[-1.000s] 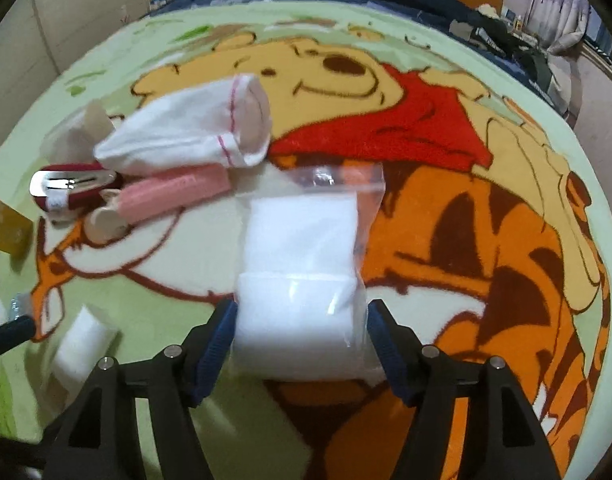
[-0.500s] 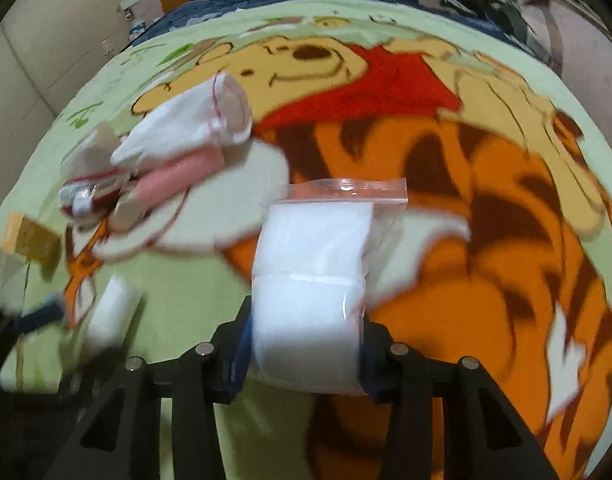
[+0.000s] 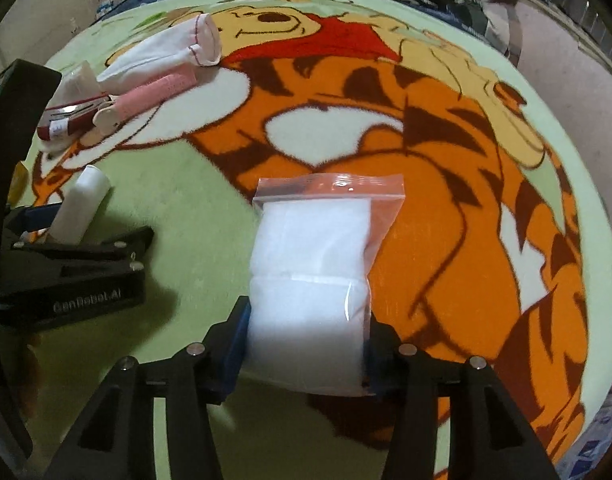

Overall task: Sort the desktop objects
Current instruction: 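Grasp the white lotion tube with the left tool while the right tool grasps the cotton-pad bag, then lift and carry the lotion tube and cotton-pad bag with both tools to the paper box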

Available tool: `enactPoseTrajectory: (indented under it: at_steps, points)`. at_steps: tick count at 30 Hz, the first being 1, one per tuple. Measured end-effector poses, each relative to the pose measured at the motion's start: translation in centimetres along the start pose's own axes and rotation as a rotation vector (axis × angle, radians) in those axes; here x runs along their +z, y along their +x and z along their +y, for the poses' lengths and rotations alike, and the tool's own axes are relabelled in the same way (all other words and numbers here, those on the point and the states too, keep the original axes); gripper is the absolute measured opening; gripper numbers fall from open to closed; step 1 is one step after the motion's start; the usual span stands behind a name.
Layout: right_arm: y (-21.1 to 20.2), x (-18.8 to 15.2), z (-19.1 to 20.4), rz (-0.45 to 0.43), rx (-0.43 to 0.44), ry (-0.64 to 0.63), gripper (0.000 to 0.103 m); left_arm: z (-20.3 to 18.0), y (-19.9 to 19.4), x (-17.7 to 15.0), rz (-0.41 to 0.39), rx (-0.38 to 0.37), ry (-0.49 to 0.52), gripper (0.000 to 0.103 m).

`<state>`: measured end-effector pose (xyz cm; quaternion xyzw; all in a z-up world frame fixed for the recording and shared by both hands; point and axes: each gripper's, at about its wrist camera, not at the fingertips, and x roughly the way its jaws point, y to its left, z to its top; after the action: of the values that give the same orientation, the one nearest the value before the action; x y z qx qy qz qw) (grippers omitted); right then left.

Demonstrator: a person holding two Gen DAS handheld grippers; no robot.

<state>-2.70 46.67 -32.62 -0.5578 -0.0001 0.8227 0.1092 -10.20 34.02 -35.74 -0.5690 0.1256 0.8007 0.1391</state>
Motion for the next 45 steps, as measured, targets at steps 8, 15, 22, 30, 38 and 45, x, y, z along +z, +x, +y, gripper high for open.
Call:
enactPoseTrajectory:
  at_steps: [8, 15, 22, 30, 38, 45]
  points:
    - [0.1, 0.5, -1.5, -0.023, 0.121, 0.125, 0.043, -0.1, -2.5, -0.4, -0.042, -0.027, 0.040, 0.035]
    - [-2.6, 0.2, 0.5, -0.055, 0.178, 0.109, 0.041, 2.6, -6.8, -1.4, -0.075, -0.056, -0.010, 0.035]
    - [-8.4, 0.3, 3.7, -0.110, 0.222, 0.116, 0.041, 7.1, -13.8, -2.4, -0.124, -0.028, -0.088, 0.035]
    - [-18.8, 1.0, 8.8, -0.200, 0.278, 0.087, 0.041, 15.2, -25.7, -4.7, -0.248, 0.079, -0.153, 0.035]
    - [-28.7, 1.3, 17.5, -0.252, 0.391, -0.013, 0.041, 24.9, -33.1, -9.0, -0.253, 0.191, -0.245, 0.035]
    - [-33.5, 2.8, 26.3, -0.292, 0.476, -0.166, 0.041, 32.7, -36.2, -10.3, -0.268, 0.256, -0.333, 0.035]
